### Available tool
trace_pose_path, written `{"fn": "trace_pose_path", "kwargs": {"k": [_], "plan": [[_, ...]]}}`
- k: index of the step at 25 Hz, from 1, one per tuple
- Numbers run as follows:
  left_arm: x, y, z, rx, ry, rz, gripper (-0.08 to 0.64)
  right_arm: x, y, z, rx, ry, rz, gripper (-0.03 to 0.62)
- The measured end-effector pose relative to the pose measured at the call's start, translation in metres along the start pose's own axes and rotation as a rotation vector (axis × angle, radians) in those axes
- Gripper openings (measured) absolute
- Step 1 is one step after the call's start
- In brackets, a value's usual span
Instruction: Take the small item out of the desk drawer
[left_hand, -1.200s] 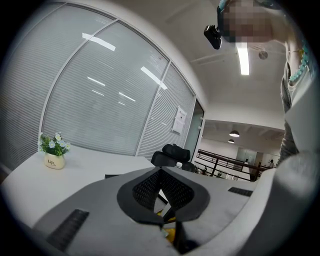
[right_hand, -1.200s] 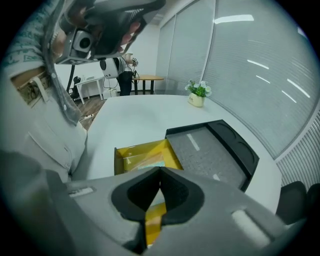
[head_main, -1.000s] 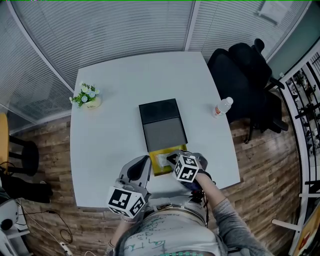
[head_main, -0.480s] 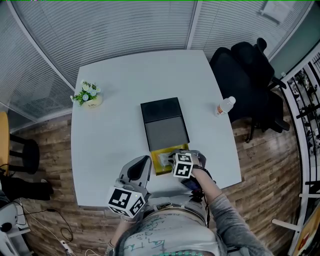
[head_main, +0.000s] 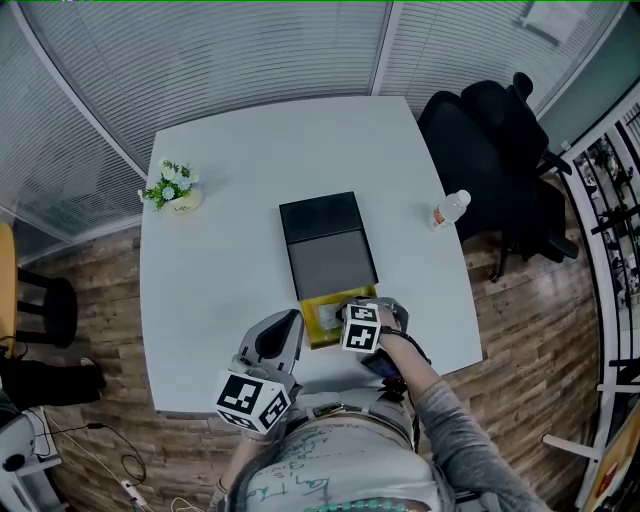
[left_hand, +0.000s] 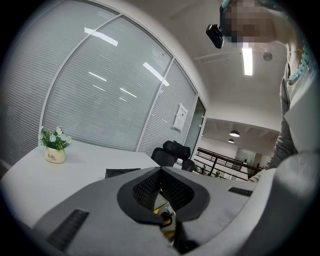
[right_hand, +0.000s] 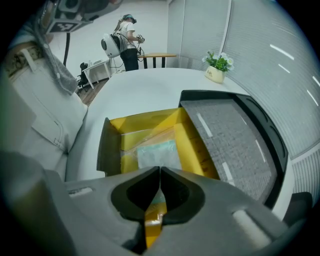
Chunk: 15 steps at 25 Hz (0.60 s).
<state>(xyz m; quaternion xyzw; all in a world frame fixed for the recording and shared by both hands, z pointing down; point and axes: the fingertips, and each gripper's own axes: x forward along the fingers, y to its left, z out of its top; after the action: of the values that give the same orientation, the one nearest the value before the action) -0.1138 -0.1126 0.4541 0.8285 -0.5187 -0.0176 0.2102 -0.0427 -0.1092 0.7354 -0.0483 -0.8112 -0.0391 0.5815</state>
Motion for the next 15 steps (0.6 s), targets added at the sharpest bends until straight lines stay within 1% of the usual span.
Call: {"fn": "trace_pose_path", "kwargs": {"k": [6, 11, 15], "plan": [[0.0013, -0.0031, -0.0074, -0.004, 0.026, -0.013, -0.002, 0.0009, -0.0006, 0.0004, 0.038, -0.022, 0.004, 0.009], [0.0014, -0.0061, -0.0087, 0.000, 0.035, -0.022, -0.002, 0.0014, 0.0005, -0.0003, 0.027, -0.013, -0.005, 0.009], [0.0020, -0.0080, -0.0093, -0.002, 0.033, -0.027, -0.003, 0.0014, -0.0003, -0.0012, 0.041, -0.017, -0.011, 0.008]]}}
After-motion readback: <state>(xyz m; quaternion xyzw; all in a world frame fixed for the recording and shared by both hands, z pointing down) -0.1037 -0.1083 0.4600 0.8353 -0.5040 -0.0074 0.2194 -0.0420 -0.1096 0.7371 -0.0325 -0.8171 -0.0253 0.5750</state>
